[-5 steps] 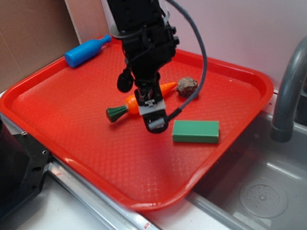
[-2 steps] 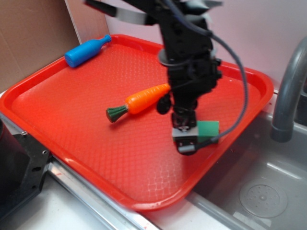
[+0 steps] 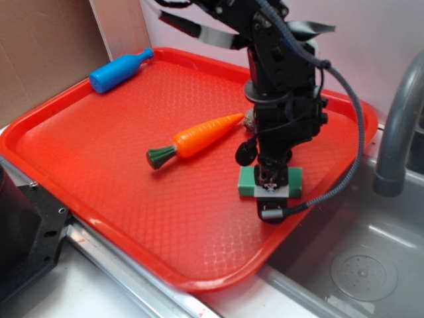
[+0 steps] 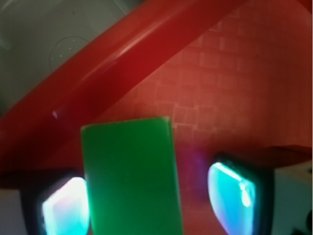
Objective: Grab the green block.
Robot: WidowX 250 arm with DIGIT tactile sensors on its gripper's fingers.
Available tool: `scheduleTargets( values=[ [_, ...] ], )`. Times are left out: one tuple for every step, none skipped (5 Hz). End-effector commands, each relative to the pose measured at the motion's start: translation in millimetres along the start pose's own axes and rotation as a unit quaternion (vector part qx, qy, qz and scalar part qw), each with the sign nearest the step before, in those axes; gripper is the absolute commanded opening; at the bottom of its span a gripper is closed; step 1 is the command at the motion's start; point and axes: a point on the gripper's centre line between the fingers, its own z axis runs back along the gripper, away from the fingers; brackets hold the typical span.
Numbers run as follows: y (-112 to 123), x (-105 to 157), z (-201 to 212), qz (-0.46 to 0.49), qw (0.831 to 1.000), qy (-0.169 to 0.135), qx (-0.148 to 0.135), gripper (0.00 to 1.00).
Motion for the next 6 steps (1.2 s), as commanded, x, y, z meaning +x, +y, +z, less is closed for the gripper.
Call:
scheduleTargets(
  values=[
    [-7, -25, 5, 0.039, 0.999, -0.021, -0.001, 0.00],
    [-1, -47, 25, 0.077, 0.996, -0.036, -0.005, 0.00],
    [11, -91, 78, 0.197, 0.978, -0.048, 0.042, 0.00],
    [19, -140, 128, 0.317, 0.944, -0.078, 0.051, 0.00],
    [32, -184, 160, 0.438, 0.894, -0.088, 0.025, 0.00],
    [49, -208, 180, 0.492, 0.863, -0.112, 0.018, 0.00]
  ],
)
